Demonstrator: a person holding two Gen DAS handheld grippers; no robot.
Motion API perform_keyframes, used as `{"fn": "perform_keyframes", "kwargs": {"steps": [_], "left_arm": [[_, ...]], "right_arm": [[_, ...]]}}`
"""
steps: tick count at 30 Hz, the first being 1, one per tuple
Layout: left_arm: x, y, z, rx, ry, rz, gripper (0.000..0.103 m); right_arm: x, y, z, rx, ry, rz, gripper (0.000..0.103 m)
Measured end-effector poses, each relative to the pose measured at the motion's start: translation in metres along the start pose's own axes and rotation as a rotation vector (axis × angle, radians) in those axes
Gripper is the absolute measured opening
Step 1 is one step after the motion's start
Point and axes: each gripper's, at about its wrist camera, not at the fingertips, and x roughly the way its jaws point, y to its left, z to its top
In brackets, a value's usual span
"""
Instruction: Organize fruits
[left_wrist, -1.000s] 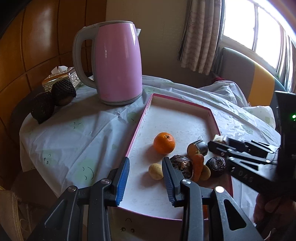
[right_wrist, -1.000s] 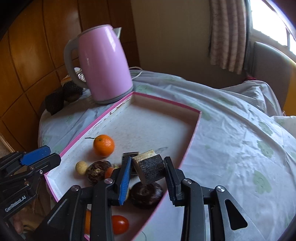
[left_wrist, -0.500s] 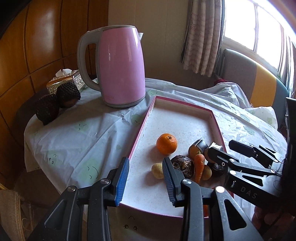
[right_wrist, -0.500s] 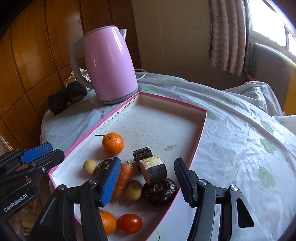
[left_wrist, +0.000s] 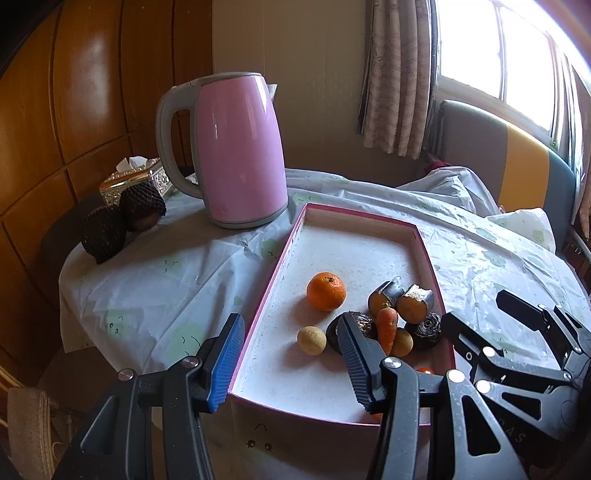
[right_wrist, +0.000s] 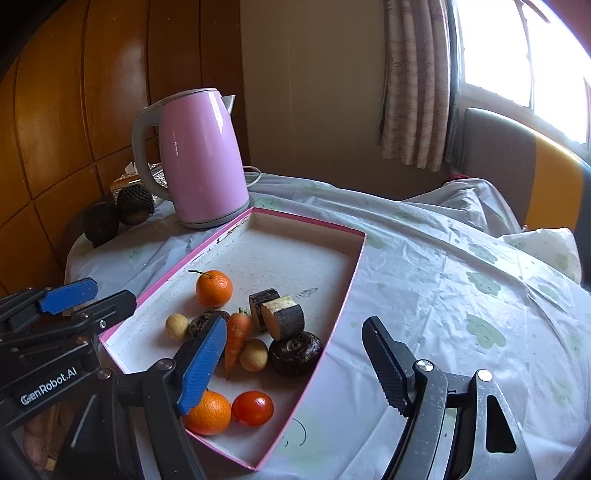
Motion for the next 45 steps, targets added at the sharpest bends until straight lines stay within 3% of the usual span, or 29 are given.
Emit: {"fn": "perform_keyframes", "kwargs": {"steps": [2, 4, 6, 18, 45], "left_arm": [[-0.003, 0.0, 0.0, -0.007, -0.01, -0.003, 0.056], [-0.006, -0.002, 0.001, -0.009, -0.02, 0.013, 0.07], [-0.009, -0.002, 0.001, -0.014, -0.031, 0.027, 0.073], [-0.02, -0.004, 0.002, -0.016, -0.096, 0.114, 0.073], [-0.023, -0.002, 0.002, -0.02, -0.088, 0.103, 0.073]], "right_arm": [[-0.002, -0.002, -0.002, 0.006, -0.001, -0.002, 0.08], [-0.003, -0.003, -0.004, 0.009, 0.0, -0.005, 0.08], [-0.004, -0.005, -0.006, 0.013, 0.002, -0.005, 0.081], [-0.009, -0.003, -0.012, 0.009, -0.004, 0.004, 0.081], [-0.01, 0.004, -0.01, -0.002, -0.011, 0.009, 0.081]]}}
